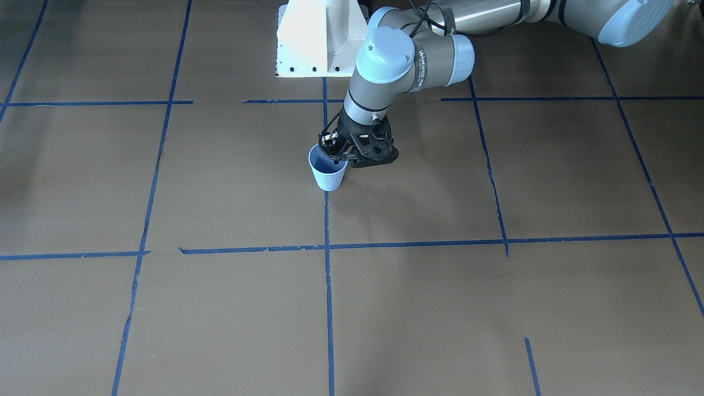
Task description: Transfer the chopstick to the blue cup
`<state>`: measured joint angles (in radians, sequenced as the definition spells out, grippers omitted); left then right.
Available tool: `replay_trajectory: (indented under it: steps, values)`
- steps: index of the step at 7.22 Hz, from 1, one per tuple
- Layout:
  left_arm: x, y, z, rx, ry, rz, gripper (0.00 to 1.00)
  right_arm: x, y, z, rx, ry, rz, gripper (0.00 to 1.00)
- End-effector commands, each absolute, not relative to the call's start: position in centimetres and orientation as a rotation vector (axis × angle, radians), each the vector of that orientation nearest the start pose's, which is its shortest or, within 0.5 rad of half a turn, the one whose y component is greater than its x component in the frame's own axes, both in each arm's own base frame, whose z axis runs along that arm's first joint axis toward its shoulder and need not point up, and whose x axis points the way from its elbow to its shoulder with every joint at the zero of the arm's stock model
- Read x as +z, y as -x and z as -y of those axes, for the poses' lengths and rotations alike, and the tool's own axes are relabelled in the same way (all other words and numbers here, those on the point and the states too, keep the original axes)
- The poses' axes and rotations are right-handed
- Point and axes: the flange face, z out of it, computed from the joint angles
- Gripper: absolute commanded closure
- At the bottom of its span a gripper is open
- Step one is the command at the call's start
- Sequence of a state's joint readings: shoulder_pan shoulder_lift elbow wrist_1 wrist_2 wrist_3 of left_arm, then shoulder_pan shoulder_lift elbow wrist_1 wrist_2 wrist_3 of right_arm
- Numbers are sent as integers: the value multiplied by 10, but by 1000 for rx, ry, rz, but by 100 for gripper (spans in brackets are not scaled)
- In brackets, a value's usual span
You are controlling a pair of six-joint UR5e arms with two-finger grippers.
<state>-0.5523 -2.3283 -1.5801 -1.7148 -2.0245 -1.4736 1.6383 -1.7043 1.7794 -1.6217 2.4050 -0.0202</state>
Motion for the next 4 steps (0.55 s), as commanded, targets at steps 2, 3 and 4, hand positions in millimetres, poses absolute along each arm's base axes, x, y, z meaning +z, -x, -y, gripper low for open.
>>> replay_trajectory:
  steps: [2, 3, 4]
  values:
    - [154, -521, 457, -223, 87, -1023, 0, 616, -89, 432, 31, -64, 831, 0]
    - [144, -496, 461, -229, 107, -1027, 0, 606, -90, 441, 18, -91, 829, 0]
    - [129, -460, 467, -245, 116, -1046, 0, 594, -90, 457, 13, -113, 834, 0]
